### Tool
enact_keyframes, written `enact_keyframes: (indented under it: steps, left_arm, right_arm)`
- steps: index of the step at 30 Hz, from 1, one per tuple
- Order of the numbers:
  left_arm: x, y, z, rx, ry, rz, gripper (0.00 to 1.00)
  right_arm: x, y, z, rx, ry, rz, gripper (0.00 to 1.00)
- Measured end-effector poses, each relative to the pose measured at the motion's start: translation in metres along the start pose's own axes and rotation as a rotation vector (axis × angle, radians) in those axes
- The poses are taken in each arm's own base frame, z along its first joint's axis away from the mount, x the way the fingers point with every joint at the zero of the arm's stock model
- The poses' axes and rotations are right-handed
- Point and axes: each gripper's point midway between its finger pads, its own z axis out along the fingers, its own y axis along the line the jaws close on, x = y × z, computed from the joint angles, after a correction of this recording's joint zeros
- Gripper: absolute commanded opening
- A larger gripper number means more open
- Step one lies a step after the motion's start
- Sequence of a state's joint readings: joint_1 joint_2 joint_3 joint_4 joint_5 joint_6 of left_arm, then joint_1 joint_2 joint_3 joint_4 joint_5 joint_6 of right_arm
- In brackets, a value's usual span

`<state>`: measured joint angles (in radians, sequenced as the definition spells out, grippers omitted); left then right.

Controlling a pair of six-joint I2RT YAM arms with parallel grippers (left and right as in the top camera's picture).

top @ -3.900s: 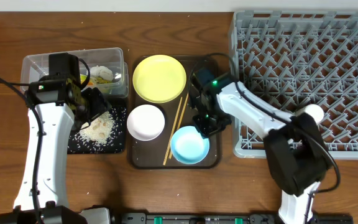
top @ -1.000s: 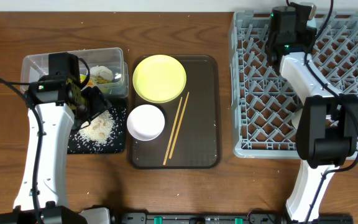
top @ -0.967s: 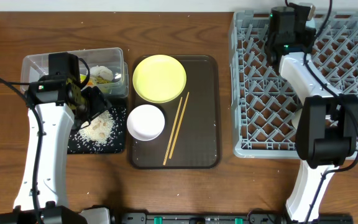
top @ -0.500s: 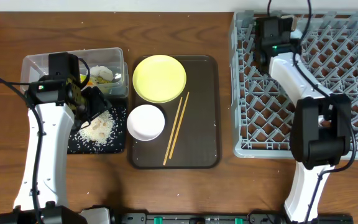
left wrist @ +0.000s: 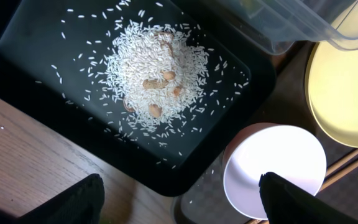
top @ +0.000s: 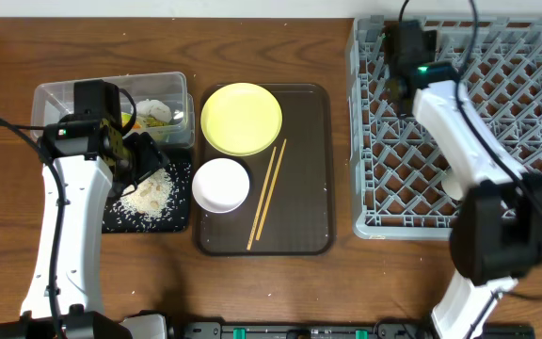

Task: Sort waste into correct bins and load items into the dishwasher rack
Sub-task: 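Reach the right gripper to the white bowl and grasp its rim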

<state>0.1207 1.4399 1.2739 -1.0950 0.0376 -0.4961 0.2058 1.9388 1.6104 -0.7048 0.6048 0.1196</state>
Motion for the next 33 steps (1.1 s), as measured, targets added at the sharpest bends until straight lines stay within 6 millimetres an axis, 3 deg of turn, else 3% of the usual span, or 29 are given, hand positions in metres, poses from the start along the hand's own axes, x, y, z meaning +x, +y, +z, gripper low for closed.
enact_keyframes:
  steps: [3,7,10,15,19,25,33]
  left_arm:
    - [0.000,0.000,0.000,-0.001,0.000,-0.001,0.86]
    - [0.000,0.000,0.000,-0.001,0.000,-0.001,0.87]
    - [0.000,0.001,0.000,-0.005,-0.003,-0.001,0.87]
    - [-0.003,0.007,0.000,-0.039,-0.017,-0.001,0.87]
    - [-0.003,0.009,0.000,-0.051,-0.020,-0.001,0.87]
    - [-0.004,0.014,-0.001,-0.077,-0.030,0.000,0.87]
    - [-0.008,0.022,-0.001,-0.106,-0.041,-0.015,0.87]
  right_arm:
    - [-0.007,0.015,-0.032,-0.177,-0.024,0.017,0.57]
    - [-0.012,0.065,-0.078,-0.502,-0.048,0.006,0.58]
    - [-0.004,0.106,-0.106,-0.699,-0.029,-0.024,0.58]
    - [0.018,0.163,-0.144,-0.880,0.022,-0.086,0.58]
    - [0.044,0.205,-0.159,-0.950,0.088,-0.144,0.57]
    - [0.090,0.257,-0.163,-0.982,0.204,-0.214,0.57]
    - [0.138,0.299,-0.188,-1.021,0.278,-0.316,0.53]
